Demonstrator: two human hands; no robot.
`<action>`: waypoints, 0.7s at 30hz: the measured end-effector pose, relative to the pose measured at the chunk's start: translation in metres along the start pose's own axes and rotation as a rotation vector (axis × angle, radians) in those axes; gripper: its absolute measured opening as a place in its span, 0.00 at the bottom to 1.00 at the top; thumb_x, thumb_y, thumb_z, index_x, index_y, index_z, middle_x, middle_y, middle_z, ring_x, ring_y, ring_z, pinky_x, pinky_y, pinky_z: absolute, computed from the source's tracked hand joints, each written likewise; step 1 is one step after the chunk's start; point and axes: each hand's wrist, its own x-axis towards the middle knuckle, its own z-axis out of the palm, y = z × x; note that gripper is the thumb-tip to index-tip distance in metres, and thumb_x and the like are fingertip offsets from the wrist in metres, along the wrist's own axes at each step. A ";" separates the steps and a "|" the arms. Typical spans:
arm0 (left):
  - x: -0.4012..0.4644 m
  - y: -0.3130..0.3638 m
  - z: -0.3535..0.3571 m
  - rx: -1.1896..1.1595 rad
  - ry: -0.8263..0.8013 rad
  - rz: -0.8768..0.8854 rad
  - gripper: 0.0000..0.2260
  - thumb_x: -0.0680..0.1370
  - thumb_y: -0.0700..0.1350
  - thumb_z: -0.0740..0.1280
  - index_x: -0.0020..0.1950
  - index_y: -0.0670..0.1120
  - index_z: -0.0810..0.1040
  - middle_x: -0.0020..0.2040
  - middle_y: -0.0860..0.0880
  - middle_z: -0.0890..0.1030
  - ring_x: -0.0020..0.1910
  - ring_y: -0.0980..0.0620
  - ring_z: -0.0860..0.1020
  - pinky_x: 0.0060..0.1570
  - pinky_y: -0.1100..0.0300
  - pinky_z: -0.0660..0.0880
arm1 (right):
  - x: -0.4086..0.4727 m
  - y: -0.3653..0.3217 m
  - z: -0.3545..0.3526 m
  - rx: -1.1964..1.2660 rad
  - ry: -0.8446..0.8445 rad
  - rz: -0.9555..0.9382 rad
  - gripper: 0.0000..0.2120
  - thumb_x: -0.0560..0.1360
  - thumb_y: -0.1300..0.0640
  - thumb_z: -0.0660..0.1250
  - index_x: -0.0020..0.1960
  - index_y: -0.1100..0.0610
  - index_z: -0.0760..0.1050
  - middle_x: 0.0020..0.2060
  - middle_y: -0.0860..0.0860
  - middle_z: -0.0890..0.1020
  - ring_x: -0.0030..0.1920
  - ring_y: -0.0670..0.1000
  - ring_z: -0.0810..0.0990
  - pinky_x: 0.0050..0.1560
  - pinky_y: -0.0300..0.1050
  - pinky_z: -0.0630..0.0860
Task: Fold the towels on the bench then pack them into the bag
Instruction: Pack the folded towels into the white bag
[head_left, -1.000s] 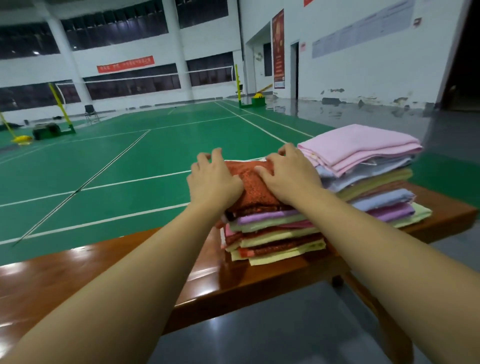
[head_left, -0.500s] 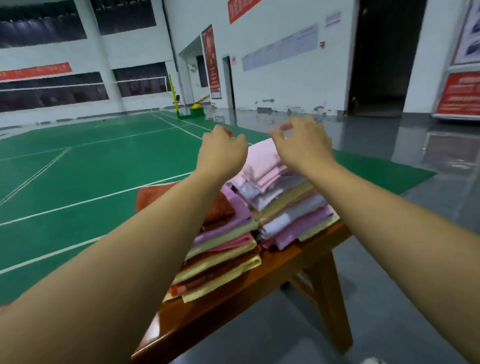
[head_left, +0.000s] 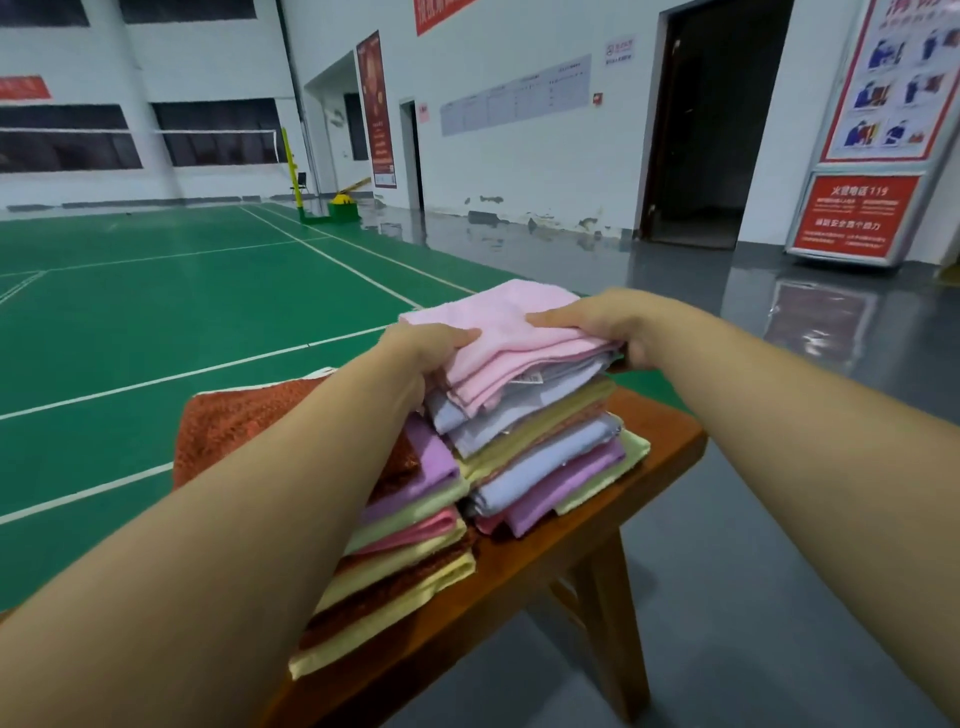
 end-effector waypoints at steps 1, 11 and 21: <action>-0.001 -0.001 0.000 -0.020 0.059 0.032 0.29 0.72 0.53 0.78 0.65 0.39 0.74 0.57 0.41 0.82 0.50 0.41 0.82 0.44 0.50 0.81 | 0.003 0.001 0.000 0.012 0.008 -0.006 0.38 0.58 0.37 0.83 0.60 0.57 0.79 0.54 0.56 0.85 0.52 0.57 0.85 0.57 0.56 0.82; -0.017 0.000 0.004 -0.012 0.146 0.190 0.44 0.57 0.53 0.79 0.69 0.42 0.67 0.63 0.38 0.76 0.57 0.38 0.79 0.55 0.43 0.80 | -0.026 -0.027 -0.009 -0.034 -0.071 -0.080 0.27 0.67 0.53 0.81 0.61 0.61 0.77 0.52 0.57 0.86 0.50 0.58 0.85 0.53 0.51 0.82; -0.021 -0.011 -0.006 -0.144 0.067 0.103 0.28 0.72 0.52 0.79 0.64 0.39 0.73 0.58 0.43 0.80 0.45 0.46 0.78 0.31 0.59 0.72 | -0.046 -0.023 -0.005 0.096 -0.255 0.006 0.30 0.70 0.43 0.77 0.64 0.61 0.78 0.52 0.60 0.86 0.57 0.61 0.84 0.61 0.57 0.80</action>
